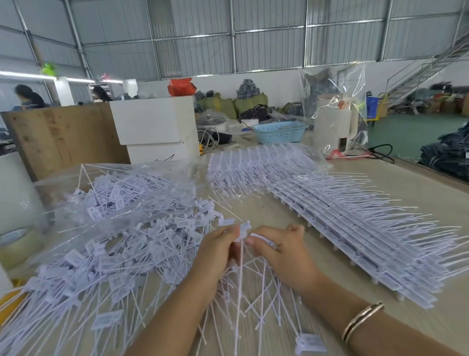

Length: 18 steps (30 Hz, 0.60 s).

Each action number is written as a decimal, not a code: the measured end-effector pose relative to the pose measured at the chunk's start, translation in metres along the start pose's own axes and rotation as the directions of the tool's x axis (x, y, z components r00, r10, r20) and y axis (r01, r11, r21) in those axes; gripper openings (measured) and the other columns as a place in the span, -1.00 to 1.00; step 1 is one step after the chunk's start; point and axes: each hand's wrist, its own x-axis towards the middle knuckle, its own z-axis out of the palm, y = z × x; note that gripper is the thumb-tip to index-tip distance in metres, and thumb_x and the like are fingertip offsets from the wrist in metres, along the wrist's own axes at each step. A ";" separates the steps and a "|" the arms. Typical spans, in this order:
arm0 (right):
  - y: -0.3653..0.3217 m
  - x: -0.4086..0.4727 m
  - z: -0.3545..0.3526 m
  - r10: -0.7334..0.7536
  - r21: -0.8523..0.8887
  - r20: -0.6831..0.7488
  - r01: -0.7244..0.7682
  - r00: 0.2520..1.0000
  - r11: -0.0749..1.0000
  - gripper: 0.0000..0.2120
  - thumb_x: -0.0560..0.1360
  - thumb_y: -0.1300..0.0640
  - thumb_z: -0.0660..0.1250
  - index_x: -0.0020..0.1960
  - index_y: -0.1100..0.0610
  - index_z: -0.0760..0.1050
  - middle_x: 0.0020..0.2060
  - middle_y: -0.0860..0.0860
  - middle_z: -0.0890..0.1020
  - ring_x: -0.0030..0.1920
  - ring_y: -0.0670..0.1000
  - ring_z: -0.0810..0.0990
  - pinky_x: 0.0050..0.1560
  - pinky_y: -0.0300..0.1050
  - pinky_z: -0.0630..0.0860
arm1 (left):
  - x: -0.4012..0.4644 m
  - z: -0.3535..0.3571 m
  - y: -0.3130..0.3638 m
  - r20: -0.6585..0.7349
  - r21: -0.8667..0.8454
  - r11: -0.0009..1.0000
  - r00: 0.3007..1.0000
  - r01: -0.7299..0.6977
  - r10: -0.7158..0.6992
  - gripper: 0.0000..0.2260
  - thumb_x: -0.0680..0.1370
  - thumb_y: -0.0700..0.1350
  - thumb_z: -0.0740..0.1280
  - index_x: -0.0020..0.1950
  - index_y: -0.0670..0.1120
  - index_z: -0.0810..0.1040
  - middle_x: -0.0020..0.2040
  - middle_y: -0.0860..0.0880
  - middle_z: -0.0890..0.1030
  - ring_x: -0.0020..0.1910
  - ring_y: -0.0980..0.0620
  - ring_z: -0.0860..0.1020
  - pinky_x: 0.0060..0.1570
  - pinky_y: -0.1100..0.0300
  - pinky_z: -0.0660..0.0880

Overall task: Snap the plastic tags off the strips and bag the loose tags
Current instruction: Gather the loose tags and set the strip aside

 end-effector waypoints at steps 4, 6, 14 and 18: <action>0.004 0.001 -0.006 0.072 0.086 -0.049 -0.067 0.996 0.994 -0.78 0.57 -0.05 0.23 -0.25 -0.15 0.47 -0.38 -0.03 0.56 -0.16 -0.13 0.44 0.09 -0.35 0.08 | -0.001 -0.004 0.003 -0.050 -0.042 0.998 0.998 -0.037 0.035 -0.69 0.61 -0.05 0.19 -0.27 -0.12 0.54 -0.43 -0.08 0.61 -0.48 0.06 0.54 -0.37 0.21 0.37; 0.007 -0.001 -0.007 0.131 0.172 -0.042 -0.122 0.990 0.977 -0.73 0.57 -0.02 0.24 -0.26 0.07 0.46 -0.38 0.01 0.47 -0.15 -0.32 0.31 0.05 -0.25 0.14 | -0.004 -0.001 0.004 -0.072 0.047 0.994 0.992 -0.101 0.105 -0.75 0.61 -0.03 0.21 -0.17 -0.09 0.57 -0.39 -0.05 0.65 -0.43 0.11 0.59 -0.36 0.25 0.43; 0.016 0.004 -0.009 0.294 0.401 -0.102 -0.232 0.950 0.886 -0.81 0.43 0.12 0.16 -0.35 0.04 0.25 -0.39 -0.07 0.28 -0.12 0.02 0.22 -0.10 -0.02 0.19 | -0.004 0.000 0.002 -0.147 0.160 0.955 0.950 -0.251 0.274 -0.86 0.54 -0.02 0.34 0.00 -0.06 0.46 -0.42 -0.02 0.63 -0.48 0.05 0.59 -0.44 0.26 0.52; 0.024 0.008 -0.012 0.357 0.479 -0.100 -0.269 0.929 0.836 -0.76 0.44 0.14 0.21 -0.37 -0.08 0.34 -0.37 -0.04 0.29 -0.09 0.04 0.20 -0.12 0.02 0.20 | -0.003 0.002 -0.002 -0.103 0.206 0.937 0.946 -0.282 0.308 -0.89 0.56 0.03 0.28 0.00 0.02 0.44 -0.34 0.04 0.64 -0.48 0.06 0.57 -0.42 0.21 0.53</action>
